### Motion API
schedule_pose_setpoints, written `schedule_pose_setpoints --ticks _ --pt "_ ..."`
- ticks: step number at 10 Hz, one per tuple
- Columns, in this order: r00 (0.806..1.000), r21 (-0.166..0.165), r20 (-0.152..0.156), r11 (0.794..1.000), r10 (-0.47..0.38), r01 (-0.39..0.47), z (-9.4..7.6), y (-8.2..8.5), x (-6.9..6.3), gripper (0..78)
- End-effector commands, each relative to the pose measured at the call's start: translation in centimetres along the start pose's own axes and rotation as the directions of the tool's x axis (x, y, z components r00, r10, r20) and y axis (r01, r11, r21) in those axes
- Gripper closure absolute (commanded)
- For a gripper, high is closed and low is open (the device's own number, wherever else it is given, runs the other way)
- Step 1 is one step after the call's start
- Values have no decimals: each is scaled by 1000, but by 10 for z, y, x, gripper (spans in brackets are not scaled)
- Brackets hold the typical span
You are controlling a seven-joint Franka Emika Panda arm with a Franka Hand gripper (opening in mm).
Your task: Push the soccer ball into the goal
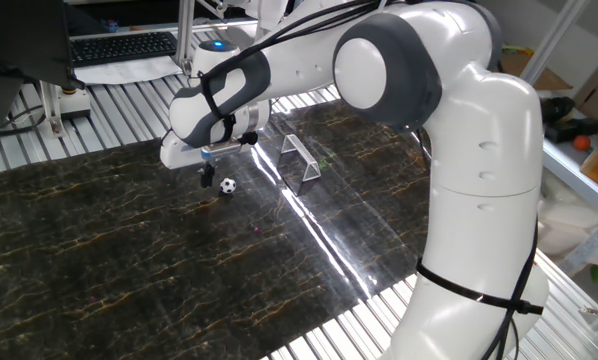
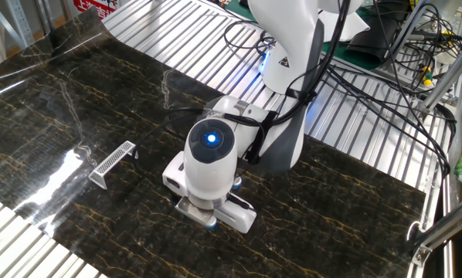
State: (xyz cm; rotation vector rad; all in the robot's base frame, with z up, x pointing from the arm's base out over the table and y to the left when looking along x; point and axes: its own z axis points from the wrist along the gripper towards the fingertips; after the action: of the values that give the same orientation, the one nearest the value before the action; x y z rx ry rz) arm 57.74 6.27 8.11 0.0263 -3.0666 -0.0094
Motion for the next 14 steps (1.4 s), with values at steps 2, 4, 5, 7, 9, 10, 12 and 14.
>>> schedule_pose_setpoints --ticks 2,4,5,7,9,10,12,14 --pt "1000 25 -27 1000 -16 17 5 -5 6 776" --pt "999 21 -19 999 -27 28 16 -9 3 776" --pt "1000 19 -14 999 -28 28 19 -11 1 776" --pt "999 17 -12 999 -29 30 20 -13 0 776" --pt "1000 16 -12 1000 -26 26 19 -13 0 776" --pt "1000 16 -13 1000 -26 26 18 -13 0 776" --pt "999 1 -15 1000 -30 30 17 -13 0 776" --pt "999 3 -19 999 -45 45 15 -14 0 776"
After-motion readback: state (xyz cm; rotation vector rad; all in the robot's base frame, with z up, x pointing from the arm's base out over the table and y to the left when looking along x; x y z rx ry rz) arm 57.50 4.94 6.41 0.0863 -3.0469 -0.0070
